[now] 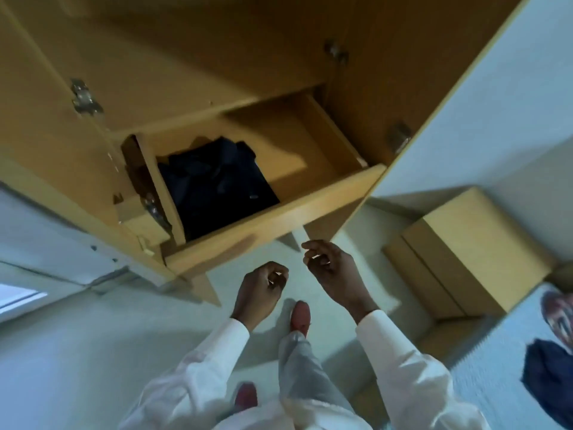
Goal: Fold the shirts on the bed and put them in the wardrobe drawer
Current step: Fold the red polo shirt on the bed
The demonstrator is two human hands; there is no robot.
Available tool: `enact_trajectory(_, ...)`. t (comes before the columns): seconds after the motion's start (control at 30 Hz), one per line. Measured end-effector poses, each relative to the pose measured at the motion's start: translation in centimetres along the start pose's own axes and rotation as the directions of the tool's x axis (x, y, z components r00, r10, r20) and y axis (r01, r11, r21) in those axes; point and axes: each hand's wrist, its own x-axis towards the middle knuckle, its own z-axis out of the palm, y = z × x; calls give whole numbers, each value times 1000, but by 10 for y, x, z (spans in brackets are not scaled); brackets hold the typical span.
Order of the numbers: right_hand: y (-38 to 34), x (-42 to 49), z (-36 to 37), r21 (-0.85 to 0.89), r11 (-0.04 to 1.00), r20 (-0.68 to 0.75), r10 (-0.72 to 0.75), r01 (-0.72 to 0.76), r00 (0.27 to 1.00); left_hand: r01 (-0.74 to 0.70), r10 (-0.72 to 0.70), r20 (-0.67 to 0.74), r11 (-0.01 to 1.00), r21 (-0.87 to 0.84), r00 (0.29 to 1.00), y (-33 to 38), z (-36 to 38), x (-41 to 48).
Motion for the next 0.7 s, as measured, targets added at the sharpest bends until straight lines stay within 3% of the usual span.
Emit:
enact_trajectory(0.13,47,-73,40,-25,988,86,151,-150,985,129,-134,128,990,50,983,-62,41,-66)
enact_trajectory(0.27,114,-129,82,-65,947,135,320,-314,938,249,-288,295,955,164,911,-135,87,-117)
enact_trajectory(0.43,201,-181,138,-124,903,244,430,-411,870,266,-361,386,923,278,849,-213,151,-151)
enact_trajectory(0.7,330,-212,194,15,877,106,476,-480,873,363,-391,485,919,155,783,-299,270,-145)
